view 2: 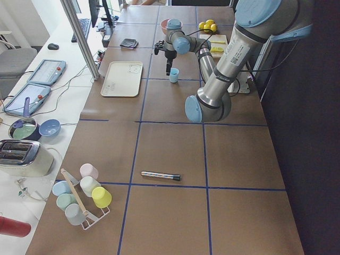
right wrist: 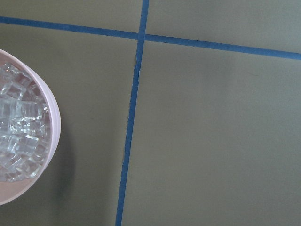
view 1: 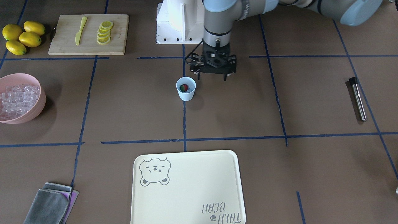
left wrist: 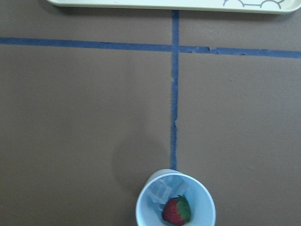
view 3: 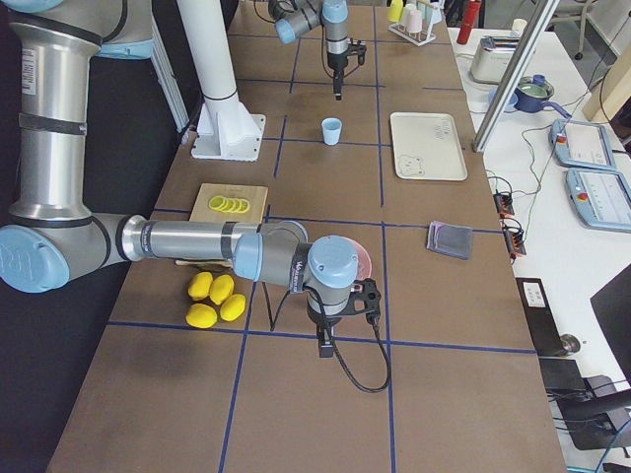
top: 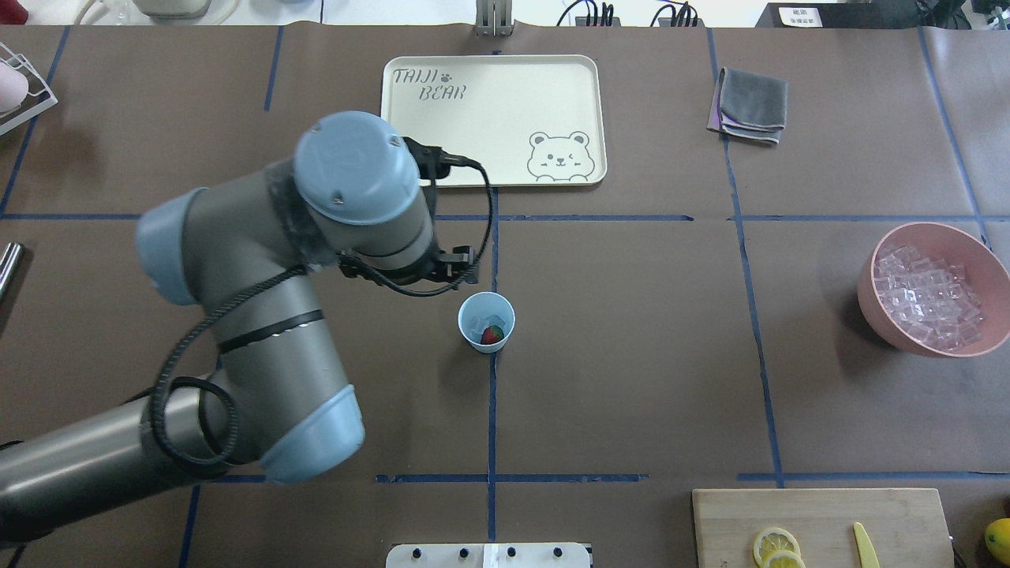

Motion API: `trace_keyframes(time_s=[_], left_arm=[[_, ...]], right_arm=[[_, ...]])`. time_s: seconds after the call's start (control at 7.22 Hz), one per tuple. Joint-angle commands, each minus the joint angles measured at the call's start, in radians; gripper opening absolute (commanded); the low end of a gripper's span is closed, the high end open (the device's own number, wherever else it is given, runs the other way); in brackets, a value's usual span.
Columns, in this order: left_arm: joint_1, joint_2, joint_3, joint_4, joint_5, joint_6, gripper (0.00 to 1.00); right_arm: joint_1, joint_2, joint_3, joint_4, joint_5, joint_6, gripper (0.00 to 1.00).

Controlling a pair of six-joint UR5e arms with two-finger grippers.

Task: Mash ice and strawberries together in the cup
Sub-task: 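Withdraw the left gripper from the cup toward the table edge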

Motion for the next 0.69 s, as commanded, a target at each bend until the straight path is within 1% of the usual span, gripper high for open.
trace_keyframes(time_s=[0.0, 0.14, 0.28, 0.42, 0.55], left_arm=[[-0.311, 0.211, -0.039, -0.010, -0.240, 0.463, 1.00], [-0.458, 0.293, -0.010, -0.010, -0.340, 0.677, 1.00], [-0.613, 0.361, 0.039, -0.005, -0.415, 0.867, 1.00], [-0.724, 0.427, 0.087, -0.007, -0.455, 1.029, 1.00], [-0.801, 0.492, 0.133, -0.011, -0.472, 1.156, 1.00]], right_arm=[[0.000, 0.001, 0.000, 0.000, 0.000, -0.002, 0.99], [0.000, 0.001, 0.000, 0.002, 0.000, 0.000, 0.99], [0.000, 0.001, -0.002, 0.000, 0.000, 0.000, 0.99], [0.000, 0.001, 0.000, 0.002, 0.000, 0.000, 0.99], [0.000, 0.001, 0.000, 0.000, 0.000, -0.002, 0.99]])
